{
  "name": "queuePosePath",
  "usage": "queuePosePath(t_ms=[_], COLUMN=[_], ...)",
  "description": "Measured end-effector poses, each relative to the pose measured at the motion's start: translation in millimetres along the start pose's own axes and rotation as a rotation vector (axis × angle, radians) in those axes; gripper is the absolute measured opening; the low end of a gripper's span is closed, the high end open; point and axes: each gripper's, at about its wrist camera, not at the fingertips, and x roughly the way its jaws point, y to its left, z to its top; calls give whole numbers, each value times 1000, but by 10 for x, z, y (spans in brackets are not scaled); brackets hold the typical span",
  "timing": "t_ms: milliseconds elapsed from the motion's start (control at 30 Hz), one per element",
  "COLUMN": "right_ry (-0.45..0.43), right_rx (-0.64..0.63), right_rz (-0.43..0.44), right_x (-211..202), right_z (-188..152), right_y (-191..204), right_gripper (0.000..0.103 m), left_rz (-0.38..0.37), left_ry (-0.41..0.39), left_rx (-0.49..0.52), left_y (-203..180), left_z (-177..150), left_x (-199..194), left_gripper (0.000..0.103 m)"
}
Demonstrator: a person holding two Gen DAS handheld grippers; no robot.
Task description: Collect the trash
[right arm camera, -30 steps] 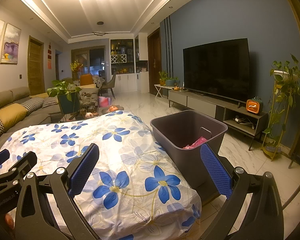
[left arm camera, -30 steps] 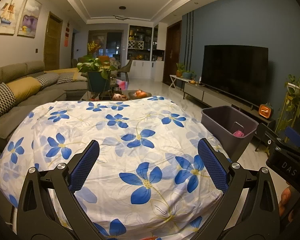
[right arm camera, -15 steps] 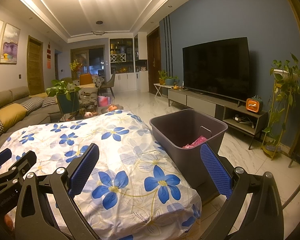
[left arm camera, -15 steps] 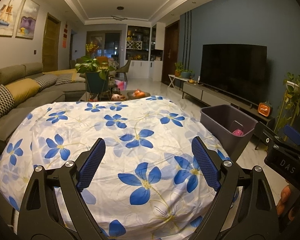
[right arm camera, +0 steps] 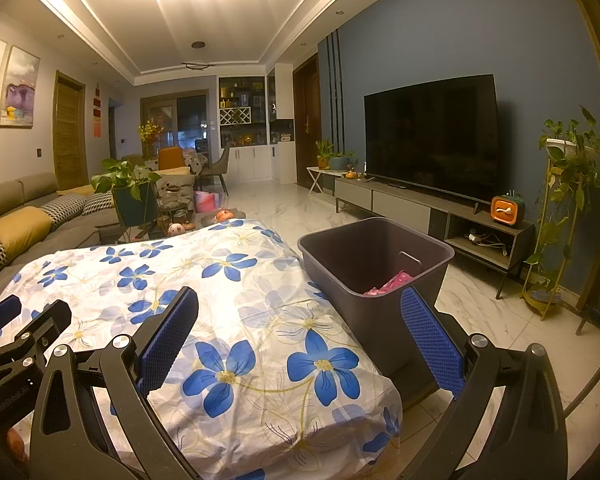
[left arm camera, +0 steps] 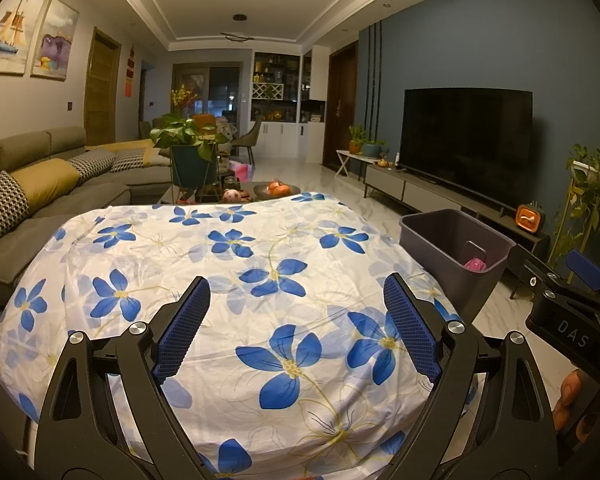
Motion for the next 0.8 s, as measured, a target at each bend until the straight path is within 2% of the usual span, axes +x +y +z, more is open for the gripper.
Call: queuePosePath(t_ms=[267, 800], right_ry=[0, 1], right_rx=[0, 1], right_rz=[0, 1], right_x=[-3, -7], right_z=[-1, 1], right_y=[-9, -17], right_gripper=[97, 97], left_rz=[9, 0], left_ry=[1, -2], left_rx=[0, -19], left_y=[6, 76], left_z=[5, -15], left_x=[-10, -52], left_gripper=[96, 96])
